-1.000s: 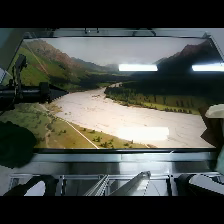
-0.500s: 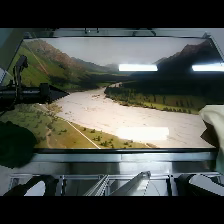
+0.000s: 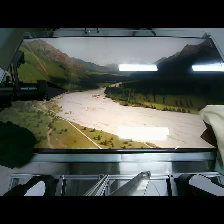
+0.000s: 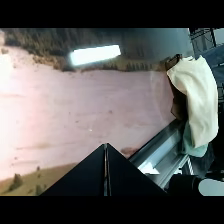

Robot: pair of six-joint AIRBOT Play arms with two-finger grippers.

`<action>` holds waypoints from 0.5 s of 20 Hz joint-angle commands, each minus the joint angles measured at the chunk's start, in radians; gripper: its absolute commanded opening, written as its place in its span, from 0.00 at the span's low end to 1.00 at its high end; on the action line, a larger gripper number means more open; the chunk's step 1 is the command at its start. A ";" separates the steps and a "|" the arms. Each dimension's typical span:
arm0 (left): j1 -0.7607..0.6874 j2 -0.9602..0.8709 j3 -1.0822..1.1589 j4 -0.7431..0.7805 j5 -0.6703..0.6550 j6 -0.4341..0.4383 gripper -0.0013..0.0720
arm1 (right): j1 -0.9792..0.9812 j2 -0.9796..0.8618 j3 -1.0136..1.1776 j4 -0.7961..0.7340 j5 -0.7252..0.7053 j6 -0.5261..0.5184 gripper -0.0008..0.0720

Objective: Fold the shirts.

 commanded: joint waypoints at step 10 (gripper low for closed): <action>0.002 0.401 -0.455 0.004 -0.095 -0.072 0.03 | 0.682 0.415 -0.547 0.321 -0.341 -0.100 0.03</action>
